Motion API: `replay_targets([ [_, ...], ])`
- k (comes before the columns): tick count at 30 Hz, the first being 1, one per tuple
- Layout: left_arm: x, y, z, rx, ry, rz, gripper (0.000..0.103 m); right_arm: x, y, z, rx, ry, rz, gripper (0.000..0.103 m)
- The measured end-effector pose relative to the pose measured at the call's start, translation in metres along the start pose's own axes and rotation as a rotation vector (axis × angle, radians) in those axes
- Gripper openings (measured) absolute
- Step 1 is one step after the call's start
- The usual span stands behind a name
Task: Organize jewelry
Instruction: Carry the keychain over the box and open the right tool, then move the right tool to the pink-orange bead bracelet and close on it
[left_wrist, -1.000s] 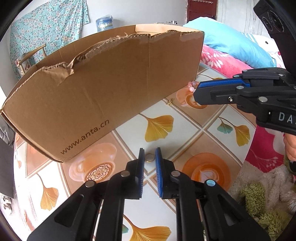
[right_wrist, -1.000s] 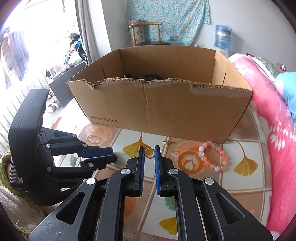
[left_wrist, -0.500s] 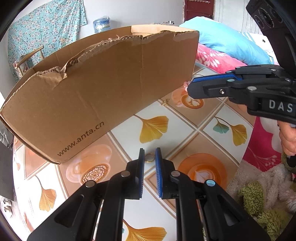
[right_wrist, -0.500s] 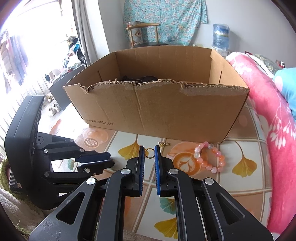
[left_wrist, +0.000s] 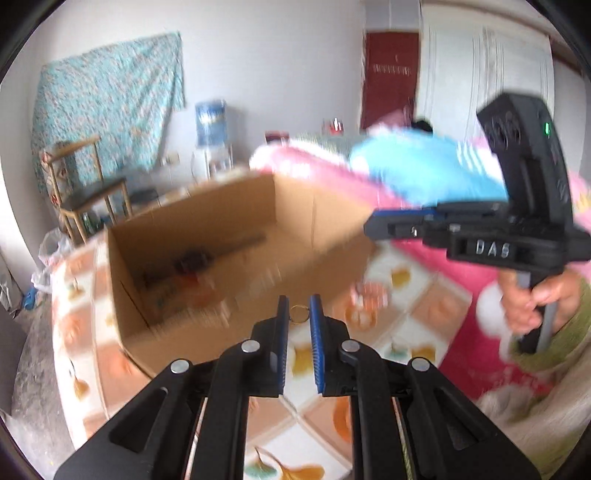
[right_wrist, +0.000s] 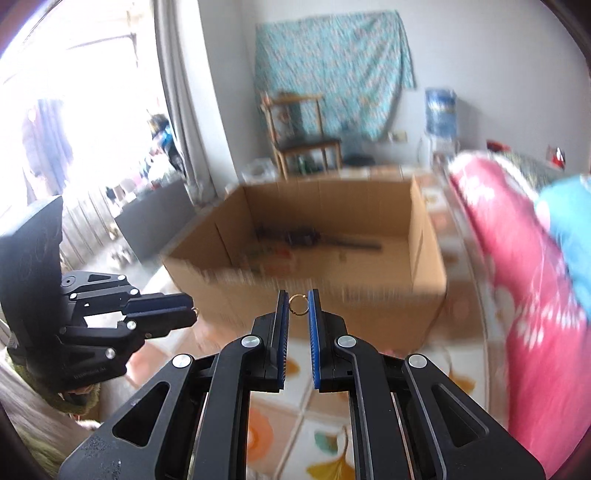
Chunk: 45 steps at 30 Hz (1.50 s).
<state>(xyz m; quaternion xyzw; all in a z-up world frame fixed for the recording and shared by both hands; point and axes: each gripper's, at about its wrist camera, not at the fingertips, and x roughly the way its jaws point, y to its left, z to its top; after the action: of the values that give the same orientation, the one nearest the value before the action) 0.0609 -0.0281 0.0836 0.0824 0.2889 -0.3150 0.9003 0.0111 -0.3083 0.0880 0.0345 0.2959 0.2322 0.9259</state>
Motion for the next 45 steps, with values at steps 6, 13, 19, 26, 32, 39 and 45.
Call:
replay_targets([
  [6, 0.035, 0.039, 0.033, -0.104, 0.039, 0.012, 0.011, 0.049, -0.024, 0.034, 0.020, 0.067, 0.059, 0.009],
  [13, 0.108, 0.083, 0.051, -0.276, 0.229, -0.051, 0.011, 0.125, -0.053, 0.045, 0.130, 0.292, 0.087, 0.009],
  [19, 0.140, 0.087, 0.050, -0.336, 0.330, -0.076, 0.012, 0.144, -0.065, 0.052, 0.158, 0.326, 0.079, 0.012],
  [26, 0.146, 0.096, 0.050, -0.398, 0.338, -0.091, 0.018, 0.129, -0.072, 0.054, 0.182, 0.282, 0.074, 0.015],
  [32, 0.130, 0.099, 0.055, -0.415, 0.286, -0.100, 0.020, 0.105, -0.072, 0.060, 0.192, 0.225, 0.049, 0.020],
  [39, 0.082, 0.088, 0.058, -0.378, 0.180, -0.112, 0.027, 0.052, -0.072, 0.052, 0.227, 0.136, 0.019, 0.027],
  [45, 0.021, 0.051, 0.039, -0.235, 0.078, -0.150, 0.047, 0.000, -0.076, 0.021, 0.283, 0.077, -0.040, 0.030],
])
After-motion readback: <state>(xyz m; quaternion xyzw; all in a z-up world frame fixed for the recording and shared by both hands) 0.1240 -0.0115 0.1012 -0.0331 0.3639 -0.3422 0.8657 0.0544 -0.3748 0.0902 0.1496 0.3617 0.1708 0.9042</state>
